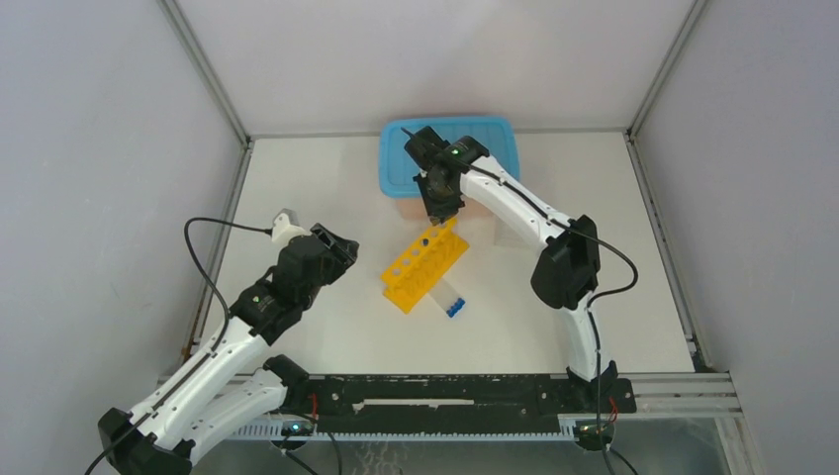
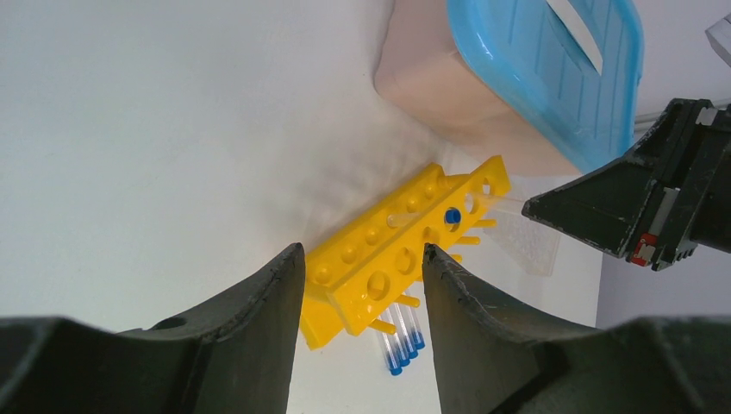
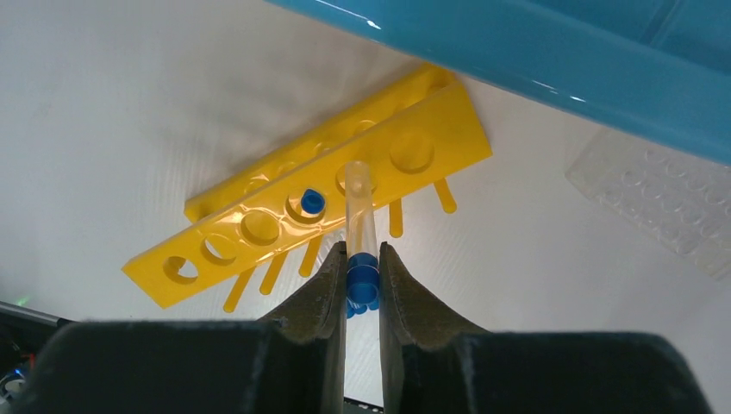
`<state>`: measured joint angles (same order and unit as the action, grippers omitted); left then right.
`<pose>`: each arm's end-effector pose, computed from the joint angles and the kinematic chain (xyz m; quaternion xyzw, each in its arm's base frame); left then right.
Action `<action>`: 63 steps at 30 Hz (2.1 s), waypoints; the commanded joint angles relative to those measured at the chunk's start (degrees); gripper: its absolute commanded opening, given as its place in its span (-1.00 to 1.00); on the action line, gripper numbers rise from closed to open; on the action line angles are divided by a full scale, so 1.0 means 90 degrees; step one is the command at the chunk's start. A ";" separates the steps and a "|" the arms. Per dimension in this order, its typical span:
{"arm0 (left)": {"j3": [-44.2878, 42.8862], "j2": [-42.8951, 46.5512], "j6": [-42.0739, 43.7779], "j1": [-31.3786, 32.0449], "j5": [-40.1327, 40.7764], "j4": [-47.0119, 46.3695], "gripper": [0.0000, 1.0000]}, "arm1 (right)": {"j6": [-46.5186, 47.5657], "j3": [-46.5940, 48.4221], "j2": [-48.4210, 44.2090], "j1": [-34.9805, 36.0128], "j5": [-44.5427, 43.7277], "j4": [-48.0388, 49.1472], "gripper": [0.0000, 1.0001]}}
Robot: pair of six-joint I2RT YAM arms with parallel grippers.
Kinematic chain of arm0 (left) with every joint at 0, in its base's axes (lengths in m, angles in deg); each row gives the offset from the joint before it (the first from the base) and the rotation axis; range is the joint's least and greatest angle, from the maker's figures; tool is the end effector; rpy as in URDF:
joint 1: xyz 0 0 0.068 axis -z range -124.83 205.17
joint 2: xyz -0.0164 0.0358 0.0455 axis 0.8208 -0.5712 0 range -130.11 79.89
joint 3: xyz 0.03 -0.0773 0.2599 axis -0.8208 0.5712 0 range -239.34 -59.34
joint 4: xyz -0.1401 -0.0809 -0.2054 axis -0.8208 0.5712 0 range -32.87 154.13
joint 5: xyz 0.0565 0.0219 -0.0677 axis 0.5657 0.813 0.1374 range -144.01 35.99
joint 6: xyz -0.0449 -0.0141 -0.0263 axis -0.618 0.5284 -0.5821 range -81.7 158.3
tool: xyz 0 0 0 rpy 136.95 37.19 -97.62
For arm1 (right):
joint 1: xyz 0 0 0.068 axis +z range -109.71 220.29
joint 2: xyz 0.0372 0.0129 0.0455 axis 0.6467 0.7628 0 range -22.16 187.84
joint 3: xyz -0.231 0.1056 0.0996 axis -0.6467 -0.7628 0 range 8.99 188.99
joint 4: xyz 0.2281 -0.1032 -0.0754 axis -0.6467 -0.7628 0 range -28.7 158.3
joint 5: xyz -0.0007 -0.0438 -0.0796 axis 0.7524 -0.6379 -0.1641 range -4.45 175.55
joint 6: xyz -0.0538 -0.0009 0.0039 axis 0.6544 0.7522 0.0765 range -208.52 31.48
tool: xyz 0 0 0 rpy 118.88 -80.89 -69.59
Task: Organize the chemistry lab equipment
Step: Insert the test tube into the slot of the test tube rack.
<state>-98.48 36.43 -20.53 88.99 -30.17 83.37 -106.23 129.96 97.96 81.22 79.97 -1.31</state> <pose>0.1484 -0.0821 0.2822 -0.2839 0.8075 -0.2270 0.4646 0.3318 0.2832 0.3035 -0.1887 0.9634 0.0484 0.1840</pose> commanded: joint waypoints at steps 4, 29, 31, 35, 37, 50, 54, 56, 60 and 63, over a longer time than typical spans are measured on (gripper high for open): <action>-0.0069 0.0052 0.0178 -0.0026 0.0052 -0.0189 0.14 | 0.0189 0.0759 0.0450 0.0081 -0.0187 -0.0402 -0.83; -0.0017 -0.0031 0.0335 -0.0028 -0.0035 -0.0241 0.14 | 0.0235 0.1155 0.0853 0.0296 -0.0357 -0.1421 -0.85; -0.0003 -0.0026 0.0344 -0.0034 -0.0032 -0.0234 0.14 | 0.0230 0.1064 0.0821 0.0291 -0.0387 -0.1368 -0.86; -0.0017 -0.0024 0.0373 -0.0029 -0.0033 -0.0221 0.14 | 0.0213 0.1019 0.0820 0.0287 -0.0415 -0.1315 -0.86; -0.0017 -0.0007 0.0387 -0.0032 -0.0031 -0.0220 0.14 | 0.0211 0.0965 0.0807 0.0278 -0.0443 -0.1251 -0.86; 0.0002 -0.0052 0.0374 -0.0050 -0.0042 -0.0210 0.14 | 0.0240 0.0645 0.0853 0.0287 -0.0328 -0.0935 -0.77; 0.0012 -0.0065 0.0374 -0.0056 -0.0045 -0.0210 0.14 | 0.0242 0.0593 0.0886 0.0287 -0.0267 -0.0866 -0.75; 0.0012 -0.0069 0.0379 -0.0053 -0.0049 -0.0210 0.14 | 0.0249 0.0588 0.0904 0.0291 -0.0269 -0.0848 -0.74; 0.0012 -0.0083 0.0376 -0.0060 -0.0049 -0.0213 0.14 | 0.0259 0.0545 0.0923 0.0290 -0.0244 -0.0798 -0.73; 0.0003 -0.0100 0.0389 -0.0078 -0.0058 -0.0210 0.14 | 0.0269 0.0491 0.0949 0.0279 -0.0194 -0.0746 -0.72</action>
<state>-98.48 35.62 -18.61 88.73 -30.39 82.98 -104.81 134.81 106.05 83.56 77.61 -9.74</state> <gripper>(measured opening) 0.571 0.217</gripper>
